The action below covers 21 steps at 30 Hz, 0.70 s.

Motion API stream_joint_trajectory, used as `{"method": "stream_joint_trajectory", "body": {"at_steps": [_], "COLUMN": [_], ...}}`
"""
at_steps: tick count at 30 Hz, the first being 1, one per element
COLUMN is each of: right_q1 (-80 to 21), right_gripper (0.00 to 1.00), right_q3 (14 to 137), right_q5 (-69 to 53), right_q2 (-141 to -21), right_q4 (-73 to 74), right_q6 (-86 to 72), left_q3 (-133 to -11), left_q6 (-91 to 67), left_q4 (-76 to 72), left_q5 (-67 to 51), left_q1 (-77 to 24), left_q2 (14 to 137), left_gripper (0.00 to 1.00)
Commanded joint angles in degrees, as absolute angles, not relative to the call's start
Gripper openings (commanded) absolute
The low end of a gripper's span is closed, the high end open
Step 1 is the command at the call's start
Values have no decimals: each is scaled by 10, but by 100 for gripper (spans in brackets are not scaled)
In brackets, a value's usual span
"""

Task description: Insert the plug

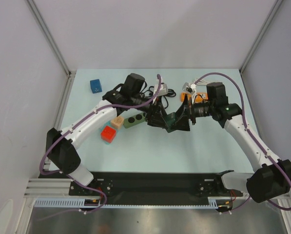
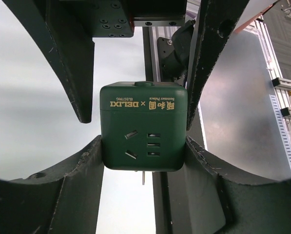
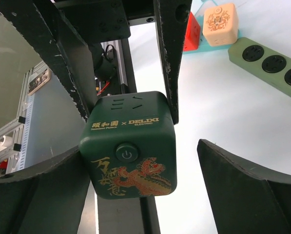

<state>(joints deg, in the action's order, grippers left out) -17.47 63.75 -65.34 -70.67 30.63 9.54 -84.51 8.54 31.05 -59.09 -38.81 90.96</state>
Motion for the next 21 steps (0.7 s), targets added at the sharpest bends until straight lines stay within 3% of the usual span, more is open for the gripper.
{"method": "stream_joint_trajectory", "body": {"at_steps": [1, 4, 7, 10, 11, 12, 13, 14, 18, 21], "right_q1": [-178, -181, -188, -196, -194, -196, -197, -197, -192, -180], "right_gripper": [92, 85, 71, 22, 0, 0, 0, 0, 0, 0], "right_q3": [637, 637, 637, 636, 634, 631, 628, 626, 639, 653], "right_q5": [-658, -658, -658, -650, -636, -630, -624, -608, -583, -561], "right_q2": [-700, -702, -707, -708, -704, -701, -699, -693, -693, -706], "right_q4": [306, 302, 302, 293, 269, 258, 245, 223, 221, 245], "right_q6": [110, 109, 110, 95, 84, 73, 51, 39, 16, 15], "left_q3": [-875, -875, -876, -878, -884, -886, -887, -887, -890, -909], "left_q6": [98, 97, 96, 90, 84, 72, 71, 69, 65, 52], "left_q4": [287, 287, 286, 287, 287, 287, 288, 288, 277, 277], "left_q5": [-633, -632, -635, -630, -619, -607, -594, -586, -527, -496], "left_q1": [-385, -384, -384, -384, -384, -384, -385, -384, -383, -369], "left_q2": [906, 906, 911, 918, 922, 925, 927, 926, 919, 925], "left_gripper": [0, 0, 0, 1, 13, 31, 59, 68, 96, 100]}}
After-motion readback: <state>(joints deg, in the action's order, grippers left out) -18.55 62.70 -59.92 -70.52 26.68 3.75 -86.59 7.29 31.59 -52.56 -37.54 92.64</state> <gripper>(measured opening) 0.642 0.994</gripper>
